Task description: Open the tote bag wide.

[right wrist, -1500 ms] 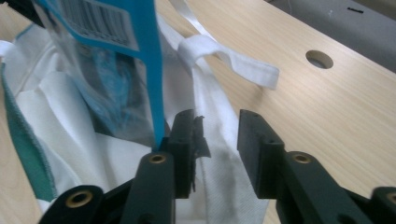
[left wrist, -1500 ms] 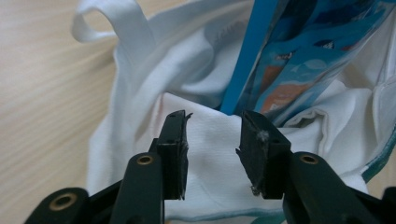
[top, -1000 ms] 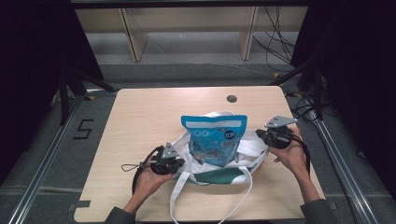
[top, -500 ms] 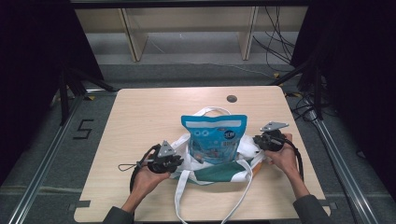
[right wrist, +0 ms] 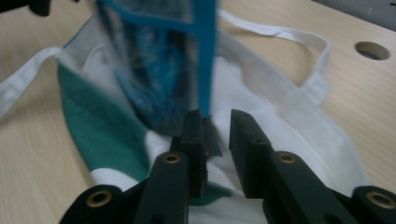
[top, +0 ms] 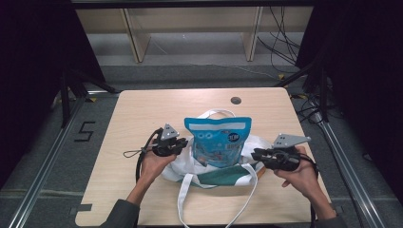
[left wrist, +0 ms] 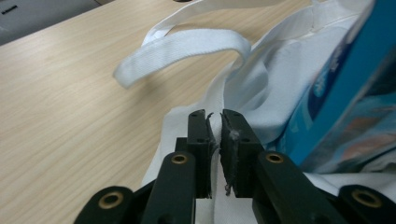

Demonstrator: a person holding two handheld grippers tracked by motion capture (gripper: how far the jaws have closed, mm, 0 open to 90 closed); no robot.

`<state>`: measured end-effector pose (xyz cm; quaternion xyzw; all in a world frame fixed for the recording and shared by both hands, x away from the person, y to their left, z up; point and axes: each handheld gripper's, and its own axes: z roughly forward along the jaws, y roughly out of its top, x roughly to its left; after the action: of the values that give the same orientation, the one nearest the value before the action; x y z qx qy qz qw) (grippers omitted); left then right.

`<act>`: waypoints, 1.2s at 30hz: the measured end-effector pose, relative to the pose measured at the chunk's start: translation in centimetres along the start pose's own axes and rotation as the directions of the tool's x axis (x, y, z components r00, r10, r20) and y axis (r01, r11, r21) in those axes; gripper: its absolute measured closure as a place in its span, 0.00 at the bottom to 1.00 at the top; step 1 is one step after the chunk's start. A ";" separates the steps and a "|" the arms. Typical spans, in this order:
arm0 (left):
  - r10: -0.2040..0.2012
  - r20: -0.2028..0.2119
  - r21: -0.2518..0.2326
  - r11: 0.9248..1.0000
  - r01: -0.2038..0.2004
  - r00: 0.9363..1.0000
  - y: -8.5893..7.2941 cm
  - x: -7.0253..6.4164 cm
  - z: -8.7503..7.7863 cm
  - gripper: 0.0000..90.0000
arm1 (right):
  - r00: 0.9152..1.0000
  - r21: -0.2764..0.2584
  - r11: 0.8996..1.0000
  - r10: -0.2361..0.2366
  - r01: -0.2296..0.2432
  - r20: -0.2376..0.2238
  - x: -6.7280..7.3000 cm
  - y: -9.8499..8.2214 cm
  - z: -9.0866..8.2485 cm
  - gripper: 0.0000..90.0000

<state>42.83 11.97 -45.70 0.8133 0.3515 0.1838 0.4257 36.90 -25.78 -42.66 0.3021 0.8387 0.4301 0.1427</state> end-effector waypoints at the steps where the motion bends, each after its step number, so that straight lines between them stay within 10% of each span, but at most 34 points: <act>1: 0.009 -0.006 0.011 1.000 -0.009 1.000 0.1 0.2 0.1 0.93 | 1.000 0.014 1.000 -0.027 0.027 -0.007 0.4 0.0 0.3 0.88; 5: -0.024 -0.005 0.002 1.000 0.024 1.000 0.3 1.1 0.9 0.95 | 0.996 0.096 0.991 -0.089 0.091 -0.020 1.4 -0.3 1.5 0.96; 17: -0.109 -0.006 0.100 0.989 0.109 0.994 -2.8 3.5 4.9 0.95 | 0.998 0.212 0.976 -0.048 0.054 -0.033 2.0 -5.2 3.4 1.00; 22: -0.076 -0.027 0.099 0.992 0.078 0.997 -1.9 3.3 3.5 0.94 | 0.997 0.226 0.971 -0.068 0.073 -0.034 2.1 -4.9 3.2 1.00; 30: -0.092 0.033 -0.063 0.994 0.094 0.995 -0.6 0.9 -1.6 0.91 | 0.998 0.049 0.998 -0.051 0.049 0.030 1.3 -2.5 0.0 0.96; 36: -0.069 0.067 -0.035 0.997 0.071 0.995 -2.9 -1.1 -4.6 0.87 | 0.998 0.044 0.998 -0.039 0.036 0.056 0.4 -2.6 -0.5 0.94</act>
<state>38.18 14.90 -45.48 0.7980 0.3619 0.1483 0.4585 35.34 -26.96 -44.48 0.3014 0.8489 0.4004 0.1679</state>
